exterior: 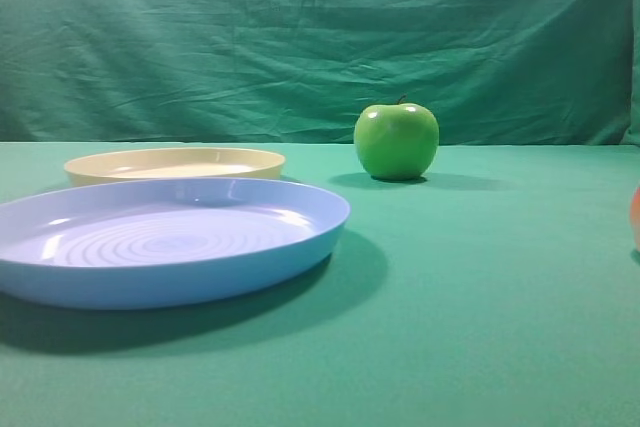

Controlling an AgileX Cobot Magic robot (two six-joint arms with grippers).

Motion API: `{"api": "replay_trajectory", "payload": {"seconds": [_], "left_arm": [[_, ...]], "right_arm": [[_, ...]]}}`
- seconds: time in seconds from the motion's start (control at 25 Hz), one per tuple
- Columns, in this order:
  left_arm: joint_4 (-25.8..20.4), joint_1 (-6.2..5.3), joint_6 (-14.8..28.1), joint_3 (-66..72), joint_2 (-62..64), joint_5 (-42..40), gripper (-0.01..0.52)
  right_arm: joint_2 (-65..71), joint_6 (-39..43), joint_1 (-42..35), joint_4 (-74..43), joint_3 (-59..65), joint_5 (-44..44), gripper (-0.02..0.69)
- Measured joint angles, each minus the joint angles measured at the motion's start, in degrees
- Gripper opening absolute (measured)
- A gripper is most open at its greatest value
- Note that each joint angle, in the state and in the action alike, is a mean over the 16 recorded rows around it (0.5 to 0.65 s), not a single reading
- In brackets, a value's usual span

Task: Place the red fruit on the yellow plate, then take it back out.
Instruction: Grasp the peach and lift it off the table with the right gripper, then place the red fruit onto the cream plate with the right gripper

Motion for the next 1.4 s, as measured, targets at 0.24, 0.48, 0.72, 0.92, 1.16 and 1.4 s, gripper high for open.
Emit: {"api": "replay_trajectory", "payload": {"seconds": [0.24,0.48,0.72,0.92,1.16,1.4], "left_arm": [[0.0,0.0,0.0,0.0,0.0,0.0,0.0],[0.0,0.0,0.0,0.0,0.0,0.0,0.0],[0.0,0.0,0.0,0.0,0.0,0.0,0.0],[0.0,0.0,0.0,0.0,0.0,0.0,0.0],[0.0,0.0,0.0,0.0,0.0,0.0,0.0],[0.0,0.0,0.0,0.0,0.0,0.0,0.0]], "right_arm": [[5.69,1.81,0.0,-1.12,-0.16,-2.2,0.612],[9.09,2.5,0.0,-0.75,-0.44,-3.3,0.478],[10.61,2.46,0.12,-0.14,-3.67,-2.04,0.311],[11.22,0.76,1.55,0.32,-11.52,-0.2,0.211],[12.91,-2.77,5.39,2.23,-26.02,1.08,0.185],[17.9,-8.52,10.43,7.07,-41.83,2.11,0.179]]}}
